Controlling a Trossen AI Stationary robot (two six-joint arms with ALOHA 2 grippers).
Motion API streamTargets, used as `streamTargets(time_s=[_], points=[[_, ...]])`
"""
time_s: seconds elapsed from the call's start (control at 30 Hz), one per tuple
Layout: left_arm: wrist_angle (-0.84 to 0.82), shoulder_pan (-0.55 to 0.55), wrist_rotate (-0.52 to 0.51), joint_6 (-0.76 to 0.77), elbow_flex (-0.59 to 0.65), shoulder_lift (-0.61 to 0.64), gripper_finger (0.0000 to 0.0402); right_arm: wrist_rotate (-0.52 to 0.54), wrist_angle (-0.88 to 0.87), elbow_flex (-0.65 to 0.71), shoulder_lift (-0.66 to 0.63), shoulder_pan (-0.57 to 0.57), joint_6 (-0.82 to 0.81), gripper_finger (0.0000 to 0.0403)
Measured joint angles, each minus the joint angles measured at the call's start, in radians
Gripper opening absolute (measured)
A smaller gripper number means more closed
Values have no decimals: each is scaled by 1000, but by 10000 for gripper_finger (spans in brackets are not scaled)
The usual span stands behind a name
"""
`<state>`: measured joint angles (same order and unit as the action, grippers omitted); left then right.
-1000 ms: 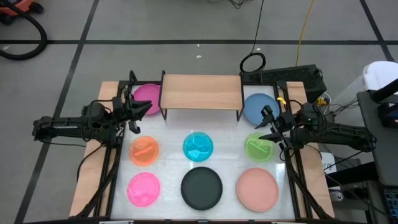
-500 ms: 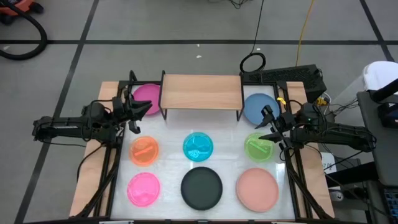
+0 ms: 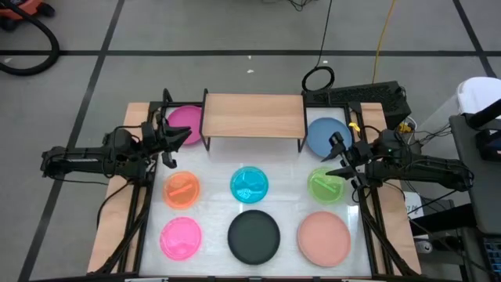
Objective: Place and stack plates onto a shelf
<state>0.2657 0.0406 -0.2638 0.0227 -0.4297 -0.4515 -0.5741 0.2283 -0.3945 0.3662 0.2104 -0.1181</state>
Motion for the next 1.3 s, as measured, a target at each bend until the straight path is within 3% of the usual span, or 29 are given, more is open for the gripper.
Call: streamTargets(time_s=[0.33, 0.67, 0.87, 0.97, 1.13, 1.3], points=[[0, 0, 0, 0, 0, 0, 72, 0, 220, 0, 1, 0, -153, 178], [0, 0, 0, 0, 0, 0, 72, 5, 292, 0, 7, -1, -158, 178], [0, 0, 0, 0, 0, 0, 72, 248, 279, 0, 52, -1, -124, 178], [0, 0, 0, 0, 0, 0, 72, 314, 254, 0, 127, -1, -78, 178], [0, 0, 0, 0, 0, 0, 72, 309, 249, 0, 308, -16, -42, 178], [0, 0, 0, 0, 0, 0, 72, 283, 202, 0, 488, -84, 96, 178]])
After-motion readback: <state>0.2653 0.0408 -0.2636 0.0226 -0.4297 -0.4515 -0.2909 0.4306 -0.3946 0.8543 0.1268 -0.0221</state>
